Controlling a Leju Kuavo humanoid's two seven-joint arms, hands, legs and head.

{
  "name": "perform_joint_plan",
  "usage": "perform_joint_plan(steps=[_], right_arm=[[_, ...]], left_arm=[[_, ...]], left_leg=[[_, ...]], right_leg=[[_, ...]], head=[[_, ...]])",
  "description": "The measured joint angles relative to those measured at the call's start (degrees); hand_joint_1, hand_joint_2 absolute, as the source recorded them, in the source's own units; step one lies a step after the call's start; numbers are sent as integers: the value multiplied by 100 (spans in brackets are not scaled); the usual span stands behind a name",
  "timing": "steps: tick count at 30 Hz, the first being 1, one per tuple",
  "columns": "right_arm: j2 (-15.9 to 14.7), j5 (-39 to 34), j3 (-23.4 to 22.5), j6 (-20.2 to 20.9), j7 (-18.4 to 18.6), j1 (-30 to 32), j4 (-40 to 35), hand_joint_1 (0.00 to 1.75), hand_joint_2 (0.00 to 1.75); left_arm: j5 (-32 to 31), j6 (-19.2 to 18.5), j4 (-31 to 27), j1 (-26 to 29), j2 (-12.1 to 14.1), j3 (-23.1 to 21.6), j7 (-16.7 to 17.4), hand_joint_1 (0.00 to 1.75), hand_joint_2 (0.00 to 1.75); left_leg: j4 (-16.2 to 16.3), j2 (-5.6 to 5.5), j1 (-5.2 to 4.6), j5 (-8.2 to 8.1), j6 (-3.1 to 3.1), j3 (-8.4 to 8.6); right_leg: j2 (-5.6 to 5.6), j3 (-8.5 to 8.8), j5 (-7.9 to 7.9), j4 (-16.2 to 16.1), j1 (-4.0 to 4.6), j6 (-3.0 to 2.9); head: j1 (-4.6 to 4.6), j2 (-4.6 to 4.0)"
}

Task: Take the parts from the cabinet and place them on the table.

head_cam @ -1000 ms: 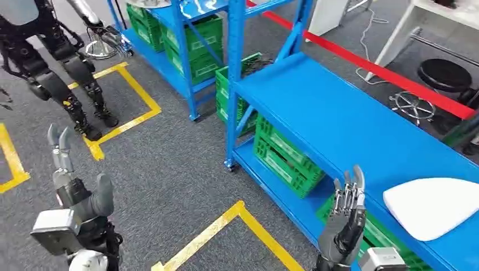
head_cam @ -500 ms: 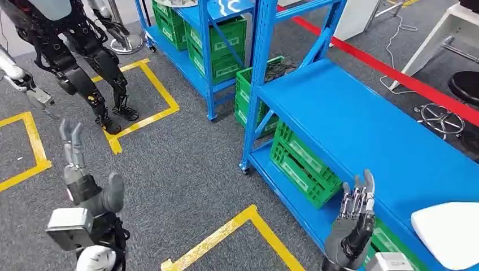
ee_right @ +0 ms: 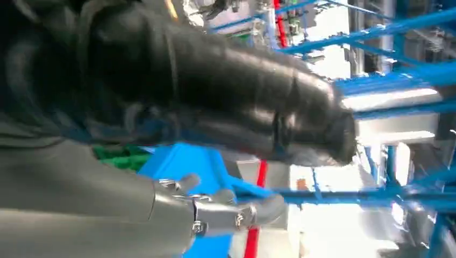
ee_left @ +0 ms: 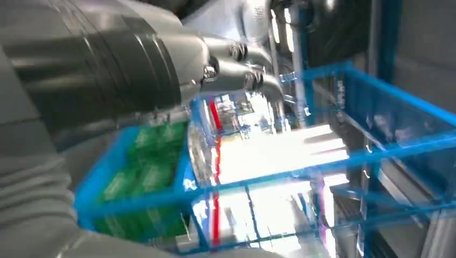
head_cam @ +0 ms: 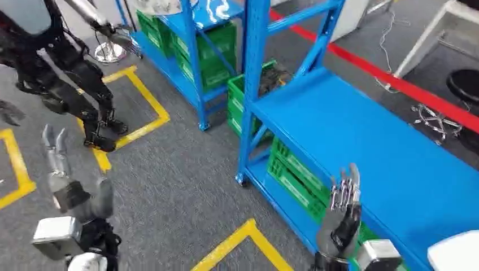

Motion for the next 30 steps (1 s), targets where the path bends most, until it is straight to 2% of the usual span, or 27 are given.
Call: perform_joint_plan(steps=[1,2,3,4,5,7,8,9,10,11,12,13,14,15,16,17,18,19,20,22,23,24,25,26,27,29,30], right_arm=[[0,-7,-2,-2,-9,-14,0,0,0],[0,-9,-2,-2,-15,-30,0,0,0],[-4,-9,-2,-2,-26,-51,9,0,0],[-4,-11,-2,-2,-31,-60,15,0,0],[-4,-15,-2,-2,-31,-49,26,0,0],[-13,-15,-2,-2,-31,-15,39,0,0],[-13,-15,0,-2,-35,-16,44,0,0],[-13,-15,0,-2,-39,-15,48,0,0],[-13,-18,0,-2,-48,-12,48,0,0],[-13,-17,0,-2,-55,-9,48,0,0],[-13,-17,0,-2,-59,-3,55,0,0],[-13,-17,0,-2,-72,16,70,0,0],[-17,-74,-2,-4,-74,24,90,0,0],[-20,-146,-2,-4,-98,51,85,0,0],[-26,-217,0,-7,-140,53,57,0,0],[-20,-277,4,-7,-186,-2,52,0,0],[-13,-308,11,-4,-195,-33,48,0,0],[-15,-319,11,-2,-205,-46,46,0,0],[-13,-319,11,-4,-214,-35,33,0,0],[-13,-282,13,-2,-214,-6,33,0,0],[-13,-251,13,-2,-214,-4,33,0,0],[-13,-238,13,-2,-212,-4,33,0,0],[-13,-230,13,-2,-212,-3,33,0,0],[-13,-225,13,-2,-212,-2,33,0,0],[-13,-223,13,-2,-212,-3,33,0,0],[-15,-214,11,-2,-214,21,33,0,0],[-13,-212,11,-2,-221,22,33,0,0]], left_arm=[[-9,0,-2,-7,0,11,0,0,0],[-15,-2,-2,3,-4,11,0,0,0],[-20,-2,-4,7,-4,9,-7,0,0],[-20,-7,-4,3,-4,11,-4,0,0],[-20,-7,-2,4,-4,11,-4,0,0],[-20,-7,-2,5,-4,11,0,0,0],[-20,-7,-2,5,-4,11,0,0,0],[-20,-7,0,6,-4,11,2,0,0],[-20,-7,0,5,-4,11,0,0,0],[-17,-9,0,4,-4,11,2,0,0],[0,-11,2,6,-4,13,20,0,0],[53,-18,20,-14,-2,13,39,0,0],[98,-42,52,-25,0,11,72,0,0],[144,-46,61,-33,-13,6,96,0,0],[144,-52,48,-22,-18,9,81,0,0],[160,-50,46,-19,-13,15,79,0,0],[181,-52,44,-20,-13,13,79,0,0],[188,-59,42,-22,-15,11,74,0,0],[201,-77,29,-34,-15,9,50,0,0],[273,-105,31,-30,-15,9,42,0,0],[295,-111,31,-24,-15,9,37,0,0],[304,-111,31,-25,-15,9,35,0,0],[310,-112,31,-26,-15,9,33,0,0],[315,-111,31,-25,-15,9,33,0,0],[315,-111,31,-31,-15,9,33,0,0],[306,-111,31,-5,-15,9,18,0,0],[306,-114,22,-51,-15,6,22,0,0]], left_leg=[[-16,-22,-3,-62,41,53],[-52,-59,7,-148,96,191],[-85,-69,4,-236,126,337],[-131,-85,-6,-315,141,460],[-183,-101,-19,-402,161,609],[-272,-153,-47,-595,181,953],[-311,-183,-68,-726,195,1177],[-346,-203,-88,-804,204,1340],[-384,-222,-117,-926,213,1586],[-428,-226,-135,-1056,207,1841],[-501,-230,-140,-1177,208,1985],[-533,-265,-112,-1275,195,2146],[-644,-375,-121,-1337,142,2257],[-819,-351,-139,-1397,156,2466],[-722,-348,-174,-1284,164,2569],[-224,-328,-149,-1035,215,2306],[74,-273,-120,-975,186,2207],[243,-160,-123,-1131,143,2075],[404,-83,-141,-1437,107,1930],[714,-47,-142,-2136,29,1705],[797,-45,-136,-2299,5,1606],[701,-44,-132,-2242,1,1599],[393,-44,-132,-2037,7,1733],[-100,-41,-139,-1758,30,1901],[-598,-20,-155,-1515,108,2023],[-561,20,-206,-1227,231,1794],[-539,17,-248,-1205,277,1766]], right_leg=[[5,-30,101,116,7,16],[28,-252,277,483,-16,29],[43,-655,573,1204,-19,28],[49,-1085,664,1759,-16,31],[53,-1535,556,2178,-13,38],[59,-2185,18,2412,1,32],[61,-2425,-284,2312,12,5],[66,-2523,-397,2161,28,-26],[75,-2616,-340,1847,52,-87],[113,-2650,226,1340,114,-210],[173,-2636,1153,792,197,-317],[305,-2630,2246,410,284,-403],[372,-2577,2276,351,348,-434],[400,-2346,2212,225,411,-432],[461,-2229,2281,132,362,-385],[471,-2127,2192,117,337,-280],[432,-2081,2190,87,333,-290],[406,-2069,2208,90,336,-330],[394,-2078,2202,87,334,-390],[363,-2120,2212,86,327,-429],[359,-2179,2234,96,326,-433],[354,-2256,2267,109,326,-423],[354,-2344,2318,123,327,-417],[351,-2442,2382,134,332,-410],[349,-2533,2464,146,337,-408],[326,-2498,2544,135,300,-382],[332,-2516,2594,64,269,-301]], head=[[6,0],[10,0],[83,0],[89,0],[107,0],[120,0],[141,0],[163,0],[187,0],[218,0],[233,0],[207,0],[182,0],[266,0],[286,0],[229,0],[211,0],[225,0],[194,0],[130,0],[100,0],[69,0],[45,0],[26,0],[6,0],[52,0],[30,0]])
